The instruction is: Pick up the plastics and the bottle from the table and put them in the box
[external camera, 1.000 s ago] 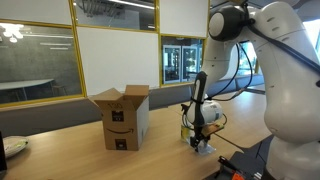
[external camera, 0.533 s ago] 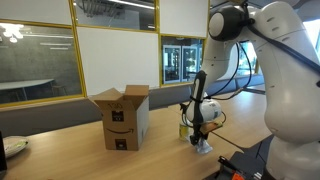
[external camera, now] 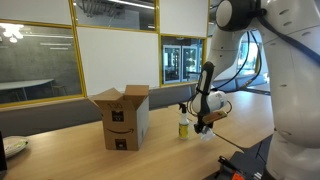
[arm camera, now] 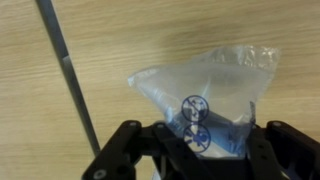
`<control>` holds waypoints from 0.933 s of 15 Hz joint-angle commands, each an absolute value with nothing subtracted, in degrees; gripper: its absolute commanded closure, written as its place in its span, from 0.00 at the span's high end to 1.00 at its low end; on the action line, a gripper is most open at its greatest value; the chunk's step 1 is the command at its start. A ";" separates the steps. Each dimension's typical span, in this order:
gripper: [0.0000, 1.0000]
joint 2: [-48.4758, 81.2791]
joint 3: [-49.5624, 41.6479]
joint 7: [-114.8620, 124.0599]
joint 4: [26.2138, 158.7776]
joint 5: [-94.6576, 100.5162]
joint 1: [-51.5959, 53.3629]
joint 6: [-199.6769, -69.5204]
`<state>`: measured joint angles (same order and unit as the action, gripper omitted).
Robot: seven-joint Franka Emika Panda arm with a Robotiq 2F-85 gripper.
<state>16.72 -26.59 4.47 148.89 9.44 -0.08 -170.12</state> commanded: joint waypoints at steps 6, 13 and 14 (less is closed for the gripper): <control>0.15 -2.86 -44.79 31.10 142.14 42.12 17.44 -161.41; 0.15 -10.63 -22.05 33.63 130.85 42.22 9.26 -152.31; 0.15 -10.29 -17.70 33.20 129.04 40.68 7.15 -152.27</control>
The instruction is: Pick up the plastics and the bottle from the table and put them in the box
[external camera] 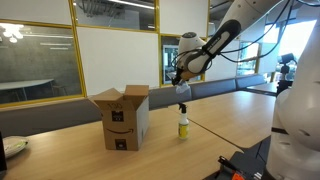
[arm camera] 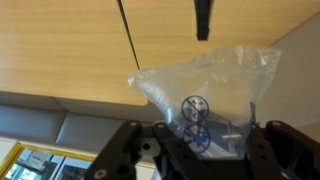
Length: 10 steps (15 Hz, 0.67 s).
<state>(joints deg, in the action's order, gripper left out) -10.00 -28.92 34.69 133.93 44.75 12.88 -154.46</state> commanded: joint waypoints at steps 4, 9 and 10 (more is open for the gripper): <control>0.16 -7.23 -6.49 32.03 122.18 34.97 2.96 -153.98; 0.15 -0.64 -2.96 31.88 115.93 30.71 4.52 -156.72; 0.15 1.11 -2.48 31.79 115.00 29.91 4.54 -157.86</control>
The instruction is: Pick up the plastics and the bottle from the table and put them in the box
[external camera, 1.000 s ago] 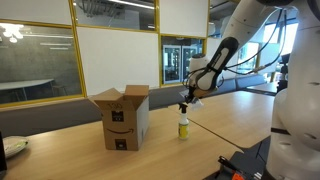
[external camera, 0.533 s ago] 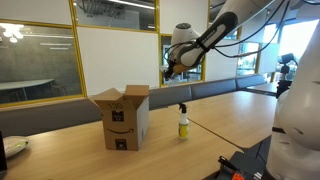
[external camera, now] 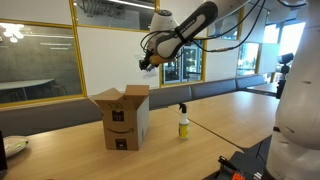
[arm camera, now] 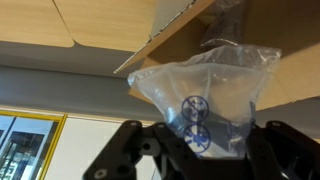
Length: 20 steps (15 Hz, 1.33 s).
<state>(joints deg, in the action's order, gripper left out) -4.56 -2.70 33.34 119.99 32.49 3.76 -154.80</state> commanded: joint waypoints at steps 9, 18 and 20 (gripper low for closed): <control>0.15 18.10 1.42 25.94 106.99 17.07 3.81 -164.88; 0.66 25.36 0.91 15.44 102.14 3.55 4.63 -161.59; 0.82 25.07 0.52 14.62 101.81 2.75 4.65 -161.08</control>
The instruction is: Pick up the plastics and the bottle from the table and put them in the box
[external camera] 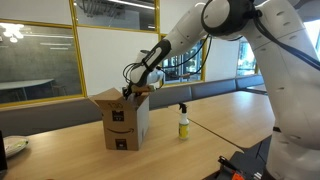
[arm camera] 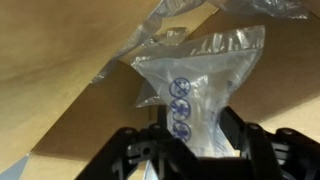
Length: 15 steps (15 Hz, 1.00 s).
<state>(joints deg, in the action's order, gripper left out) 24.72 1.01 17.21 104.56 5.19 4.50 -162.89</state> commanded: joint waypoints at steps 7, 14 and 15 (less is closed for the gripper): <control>1.00 20.80 -2.89 15.01 101.50 5.01 5.37 -158.62; 1.00 9.44 -10.36 20.24 105.50 17.14 6.09 -148.93; 1.00 7.99 -10.62 21.01 105.99 19.28 5.64 -147.17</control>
